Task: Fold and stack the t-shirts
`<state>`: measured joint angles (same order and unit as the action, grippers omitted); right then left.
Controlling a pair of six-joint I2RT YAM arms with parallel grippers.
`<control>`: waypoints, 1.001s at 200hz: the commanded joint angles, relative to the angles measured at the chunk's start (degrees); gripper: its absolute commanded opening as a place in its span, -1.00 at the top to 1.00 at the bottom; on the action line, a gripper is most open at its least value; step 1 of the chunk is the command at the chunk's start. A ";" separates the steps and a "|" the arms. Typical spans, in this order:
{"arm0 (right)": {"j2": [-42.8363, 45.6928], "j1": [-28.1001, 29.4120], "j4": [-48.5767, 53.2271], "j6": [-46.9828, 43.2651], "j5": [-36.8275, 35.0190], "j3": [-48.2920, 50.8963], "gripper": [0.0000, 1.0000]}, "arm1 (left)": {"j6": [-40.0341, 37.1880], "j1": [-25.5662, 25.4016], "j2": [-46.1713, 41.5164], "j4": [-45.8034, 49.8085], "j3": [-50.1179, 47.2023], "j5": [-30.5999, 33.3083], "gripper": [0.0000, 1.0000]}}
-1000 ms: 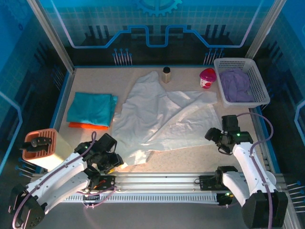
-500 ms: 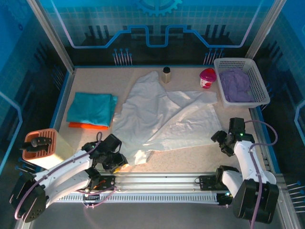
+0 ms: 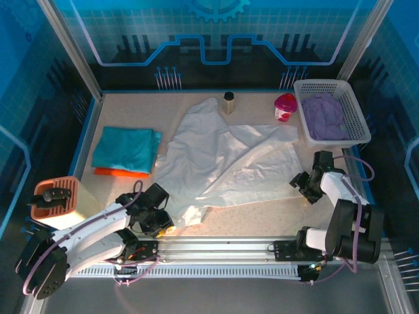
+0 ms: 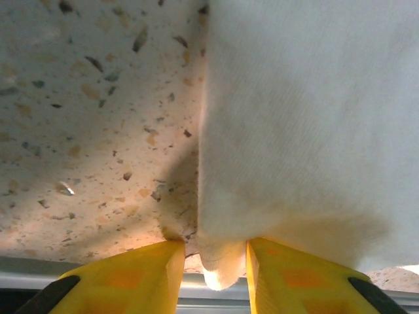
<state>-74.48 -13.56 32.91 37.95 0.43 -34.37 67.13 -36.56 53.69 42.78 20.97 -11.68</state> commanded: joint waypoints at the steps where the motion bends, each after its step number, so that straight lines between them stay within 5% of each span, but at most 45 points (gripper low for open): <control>1: -2.35 -0.79 -1.91 -0.78 -0.42 -0.70 -0.02 | -1.34 -0.75 2.54 -6.31 -1.74 -0.19 0.40; 31: -2.28 -0.85 -1.77 -0.91 -1.04 -0.86 0.47 | -2.46 -0.74 3.17 -5.37 -0.71 0.64 0.47; 48: -1.04 -0.85 0.53 -1.52 -2.46 -1.79 1.00 | -3.30 -0.75 3.68 -4.10 0.25 1.22 0.51; 116: 12.52 -3.50 9.28 -1.31 -4.44 0.27 1.00 | -5.63 -0.73 4.81 -2.44 2.29 1.39 0.59; 200: 36.66 -7.57 37.17 16.14 -3.41 -3.17 1.00 | -8.66 -0.79 2.80 2.50 5.73 2.55 0.69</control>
<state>-40.97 -20.34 57.23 47.11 -1.43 -35.03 60.84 -36.93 56.80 44.86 24.14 -10.28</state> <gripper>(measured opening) 0.045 0.155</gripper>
